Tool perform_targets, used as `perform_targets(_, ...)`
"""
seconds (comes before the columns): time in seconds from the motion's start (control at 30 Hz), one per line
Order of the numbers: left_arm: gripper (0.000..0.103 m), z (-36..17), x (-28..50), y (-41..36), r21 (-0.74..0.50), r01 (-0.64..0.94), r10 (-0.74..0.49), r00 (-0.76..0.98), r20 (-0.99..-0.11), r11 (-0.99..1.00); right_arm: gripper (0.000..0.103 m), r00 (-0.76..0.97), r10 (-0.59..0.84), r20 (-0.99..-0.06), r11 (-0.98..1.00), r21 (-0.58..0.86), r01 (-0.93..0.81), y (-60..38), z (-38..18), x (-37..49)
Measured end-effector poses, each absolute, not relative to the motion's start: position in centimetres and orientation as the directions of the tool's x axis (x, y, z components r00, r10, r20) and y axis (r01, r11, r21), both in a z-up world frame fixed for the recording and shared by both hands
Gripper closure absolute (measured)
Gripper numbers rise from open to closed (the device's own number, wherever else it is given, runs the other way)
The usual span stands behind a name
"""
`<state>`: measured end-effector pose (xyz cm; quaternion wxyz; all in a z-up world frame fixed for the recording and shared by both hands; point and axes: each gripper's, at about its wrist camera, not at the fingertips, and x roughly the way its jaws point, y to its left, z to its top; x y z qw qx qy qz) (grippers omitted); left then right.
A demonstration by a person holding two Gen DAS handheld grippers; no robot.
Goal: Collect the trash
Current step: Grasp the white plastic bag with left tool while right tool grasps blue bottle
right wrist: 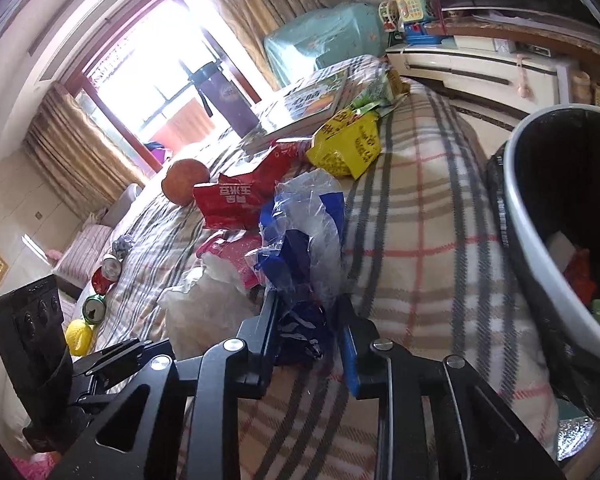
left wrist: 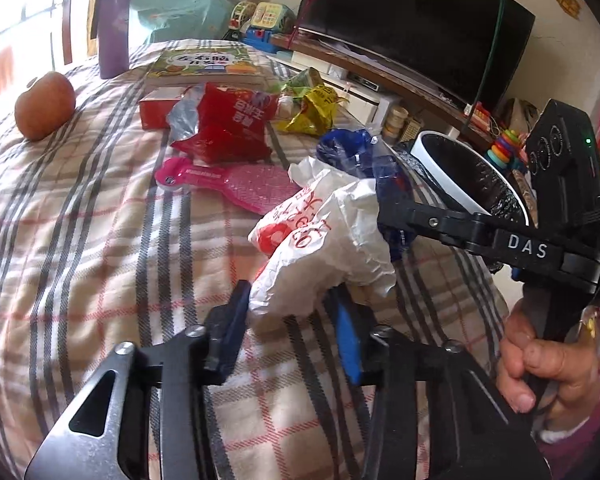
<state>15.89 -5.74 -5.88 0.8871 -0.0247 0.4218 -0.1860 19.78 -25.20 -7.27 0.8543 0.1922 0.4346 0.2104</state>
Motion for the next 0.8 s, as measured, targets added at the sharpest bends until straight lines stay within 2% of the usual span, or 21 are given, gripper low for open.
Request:
perform_targets(0.1, 0.08, -5.7, 15.6, -6.1, -0.2, 0.317, -0.356, 0.576, -0.736, 0.927, 0.077, 0.551, 0.514, -0.658, 0.843, 0.508, -0.18, -26.1, -6.9, 19.1)
perform_targets(0.8, 0.082, -4.1, 15.0, -10.9, -0.217, 0.382, -0.413, 0.565, -0.714, 0.898, 0.077, 0.665, 0.371, -0.648, 0.894, 0.443, -0.066, -33.2, -4.7, 15.0)
